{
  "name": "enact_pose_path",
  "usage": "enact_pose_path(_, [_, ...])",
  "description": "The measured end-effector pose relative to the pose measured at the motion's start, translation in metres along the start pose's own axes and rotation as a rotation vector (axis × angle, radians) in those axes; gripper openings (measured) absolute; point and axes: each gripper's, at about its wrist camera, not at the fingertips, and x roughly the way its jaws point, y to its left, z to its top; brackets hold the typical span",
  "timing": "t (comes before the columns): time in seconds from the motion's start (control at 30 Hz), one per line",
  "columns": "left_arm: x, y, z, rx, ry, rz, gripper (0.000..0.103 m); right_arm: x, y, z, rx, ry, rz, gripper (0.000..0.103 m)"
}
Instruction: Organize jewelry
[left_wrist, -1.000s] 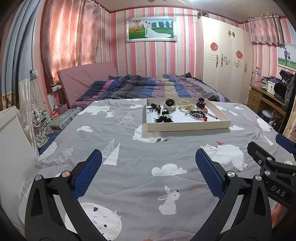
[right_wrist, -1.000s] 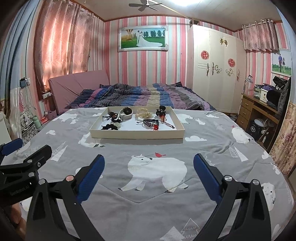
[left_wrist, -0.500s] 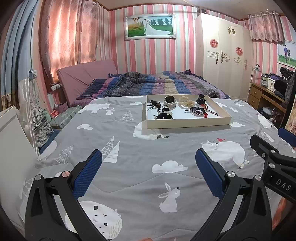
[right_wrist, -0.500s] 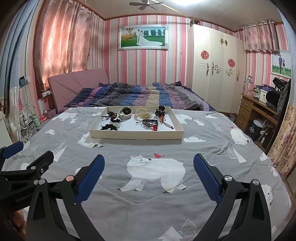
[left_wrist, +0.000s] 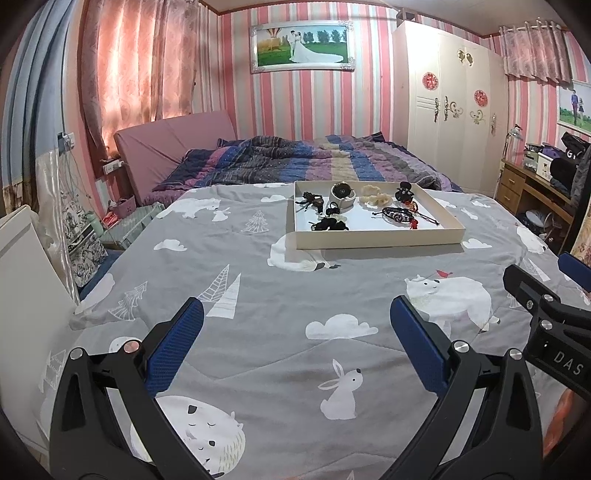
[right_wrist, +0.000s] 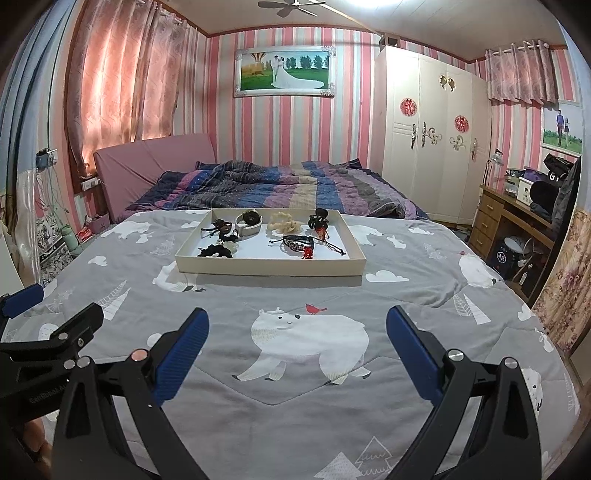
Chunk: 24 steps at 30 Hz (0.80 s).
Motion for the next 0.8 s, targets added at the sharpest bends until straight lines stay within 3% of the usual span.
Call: enact_pose_path(0.8, [0.0005, -0.0004, -0.0008, 0.0, 0.011, -0.008, 0.1, 0.0007, -0.002, 0.0006, -0.007, 0.019, -0.016, 0.097])
